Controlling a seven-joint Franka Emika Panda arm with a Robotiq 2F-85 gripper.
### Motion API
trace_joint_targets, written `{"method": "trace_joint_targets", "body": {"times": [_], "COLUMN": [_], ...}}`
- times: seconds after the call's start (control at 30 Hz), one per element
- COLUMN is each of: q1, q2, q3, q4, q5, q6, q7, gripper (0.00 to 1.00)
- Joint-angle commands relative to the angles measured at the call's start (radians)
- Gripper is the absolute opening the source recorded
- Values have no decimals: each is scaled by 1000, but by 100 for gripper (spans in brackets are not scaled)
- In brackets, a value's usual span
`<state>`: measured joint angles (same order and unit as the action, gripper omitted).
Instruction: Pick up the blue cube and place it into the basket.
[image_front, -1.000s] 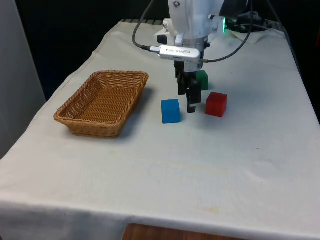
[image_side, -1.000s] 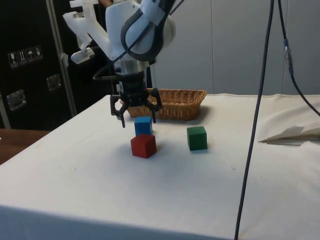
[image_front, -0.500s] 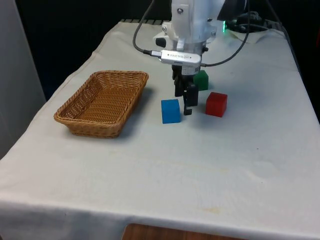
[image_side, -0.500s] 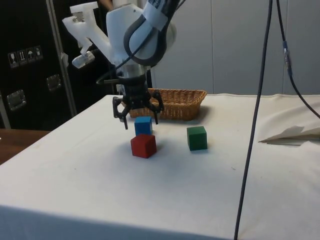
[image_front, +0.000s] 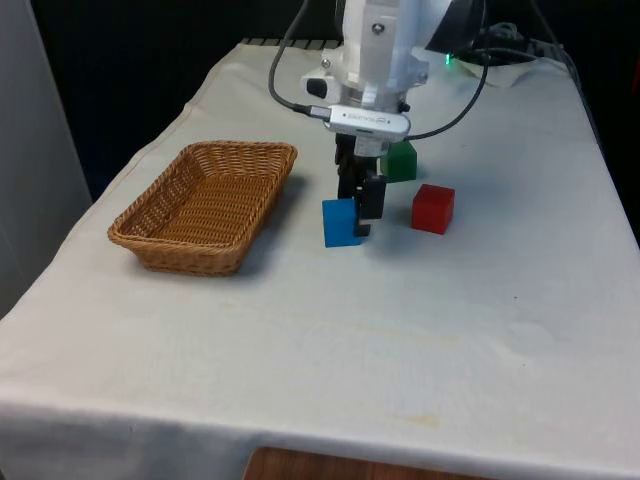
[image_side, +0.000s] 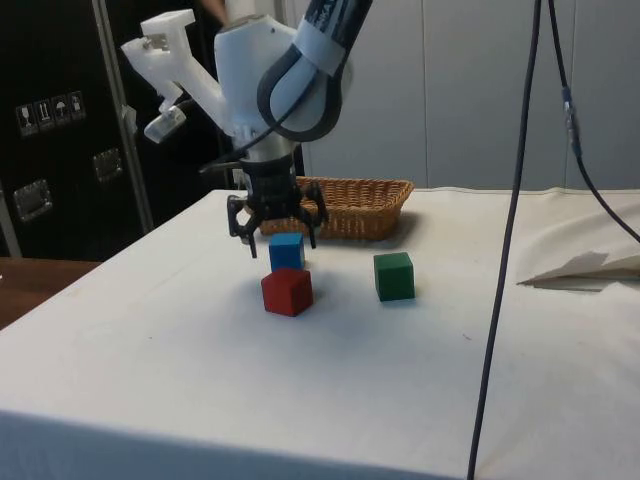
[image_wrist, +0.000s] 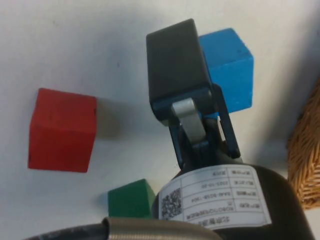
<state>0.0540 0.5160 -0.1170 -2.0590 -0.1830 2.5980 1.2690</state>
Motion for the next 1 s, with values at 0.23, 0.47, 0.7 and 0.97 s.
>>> {"method": "trace_joint_targets", "body": {"times": [0.23,0.47,0.7,0.97], "q1": [-2,-2,-1,0], "q2": [30,32,30,24], "q3": [-26,-35,-37,-38], "q4": [17,20,21,20], "q5": [-3,0,0,1], "q6": [41,34,24,17], "q7": [0,-2,-1,4], "gripper": [100,100,100,39]}}
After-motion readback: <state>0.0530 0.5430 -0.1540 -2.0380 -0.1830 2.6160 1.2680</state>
